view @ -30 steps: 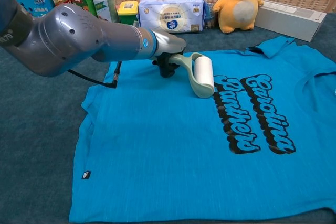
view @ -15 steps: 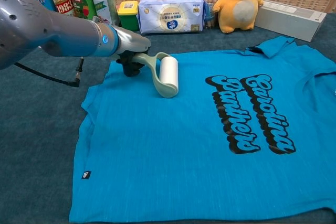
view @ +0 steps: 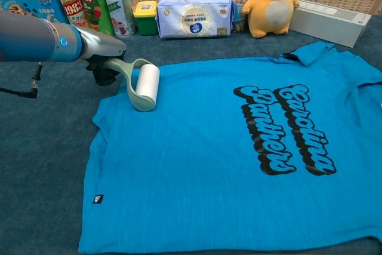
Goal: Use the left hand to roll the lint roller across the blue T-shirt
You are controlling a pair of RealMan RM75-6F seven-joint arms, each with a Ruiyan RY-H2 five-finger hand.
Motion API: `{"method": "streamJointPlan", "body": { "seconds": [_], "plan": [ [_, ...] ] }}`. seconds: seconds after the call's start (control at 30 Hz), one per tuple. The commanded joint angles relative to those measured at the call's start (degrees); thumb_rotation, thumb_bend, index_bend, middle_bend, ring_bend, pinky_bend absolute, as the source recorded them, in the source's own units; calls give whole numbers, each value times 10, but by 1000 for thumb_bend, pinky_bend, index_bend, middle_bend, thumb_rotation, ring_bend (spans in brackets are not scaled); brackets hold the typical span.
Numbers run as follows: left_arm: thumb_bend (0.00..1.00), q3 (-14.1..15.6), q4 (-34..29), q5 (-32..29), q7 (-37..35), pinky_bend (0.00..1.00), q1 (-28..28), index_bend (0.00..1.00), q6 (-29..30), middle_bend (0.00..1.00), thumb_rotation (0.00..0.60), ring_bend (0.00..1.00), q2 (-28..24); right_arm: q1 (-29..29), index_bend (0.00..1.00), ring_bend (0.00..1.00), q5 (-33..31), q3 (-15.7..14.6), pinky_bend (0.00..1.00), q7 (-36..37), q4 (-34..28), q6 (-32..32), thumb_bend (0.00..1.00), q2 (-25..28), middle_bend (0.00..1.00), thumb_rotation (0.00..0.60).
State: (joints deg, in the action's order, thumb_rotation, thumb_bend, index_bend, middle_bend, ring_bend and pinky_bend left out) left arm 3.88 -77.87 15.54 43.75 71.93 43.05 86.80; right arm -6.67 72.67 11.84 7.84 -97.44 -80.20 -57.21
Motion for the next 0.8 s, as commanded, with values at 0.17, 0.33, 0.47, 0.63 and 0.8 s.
{"method": "streamJointPlan", "body": {
  "seconds": [0.17, 0.33, 0.47, 0.63, 0.8],
  "plan": [
    [514, -9, -35, 68, -63, 595, -34, 397, -36, 404, 600, 267, -48, 1, 61, 0, 4, -2, 0, -3, -2, -3, 0, -1, 0, 600],
    [249, 8, -67, 45, -52, 341, -25, 2, -28, 18, 600, 2, -70, 1, 61, 0, 9, -4, 0, -4, -6, -4, 0, 0, 0, 600],
    [130, 17, -93, 22, -39, 242, -17, 0, -4, 0, 600, 0, -79, 3, 61, 0, 12, -5, 0, -2, -8, -6, 0, 2, 0, 600],
    [115, 19, -119, 20, -36, 199, -18, 0, 22, 0, 600, 0, -91, 5, 62, 0, 16, -6, 0, 1, -11, -11, 0, 4, 0, 600],
    [114, 16, -161, 43, -47, 196, -31, 0, 56, 0, 600, 0, -115, 7, 61, 0, 24, -7, 0, 5, -15, -17, 0, 6, 0, 600]
  ]
}}
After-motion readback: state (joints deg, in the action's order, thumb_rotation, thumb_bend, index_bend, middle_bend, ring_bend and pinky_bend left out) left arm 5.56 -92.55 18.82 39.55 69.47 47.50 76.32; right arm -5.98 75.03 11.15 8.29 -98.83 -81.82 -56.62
